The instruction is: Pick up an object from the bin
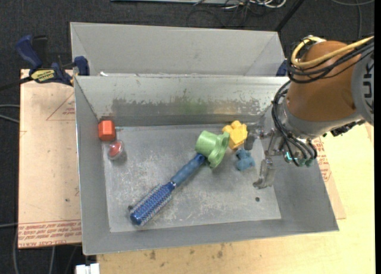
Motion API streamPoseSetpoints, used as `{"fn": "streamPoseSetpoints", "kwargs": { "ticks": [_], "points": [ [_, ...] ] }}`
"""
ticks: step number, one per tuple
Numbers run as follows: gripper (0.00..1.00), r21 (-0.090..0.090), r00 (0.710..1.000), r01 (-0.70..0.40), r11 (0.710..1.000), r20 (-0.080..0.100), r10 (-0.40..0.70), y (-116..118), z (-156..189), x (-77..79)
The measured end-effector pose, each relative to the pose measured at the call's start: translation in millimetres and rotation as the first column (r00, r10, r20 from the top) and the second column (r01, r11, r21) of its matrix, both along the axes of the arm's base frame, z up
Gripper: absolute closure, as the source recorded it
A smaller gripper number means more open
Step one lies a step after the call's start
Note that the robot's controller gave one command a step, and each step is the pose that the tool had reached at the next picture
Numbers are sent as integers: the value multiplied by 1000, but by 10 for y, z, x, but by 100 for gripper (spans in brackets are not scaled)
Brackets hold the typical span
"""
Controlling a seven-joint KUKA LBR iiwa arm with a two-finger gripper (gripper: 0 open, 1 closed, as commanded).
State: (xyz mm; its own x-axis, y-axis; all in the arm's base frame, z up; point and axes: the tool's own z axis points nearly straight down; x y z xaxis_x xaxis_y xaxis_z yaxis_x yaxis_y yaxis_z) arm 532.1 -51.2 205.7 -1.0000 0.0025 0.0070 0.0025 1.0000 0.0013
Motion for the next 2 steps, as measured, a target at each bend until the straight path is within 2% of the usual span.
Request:
{"fn": "streamPoseSetpoints", "kwargs": {
  "ticks": [1,2],
  "points": [
    [0,0,1000,-22,1000,11,22,278,-1060,445],
    [0,1,966,-259,966,13,259,975,-1247,803]
  ]
}}
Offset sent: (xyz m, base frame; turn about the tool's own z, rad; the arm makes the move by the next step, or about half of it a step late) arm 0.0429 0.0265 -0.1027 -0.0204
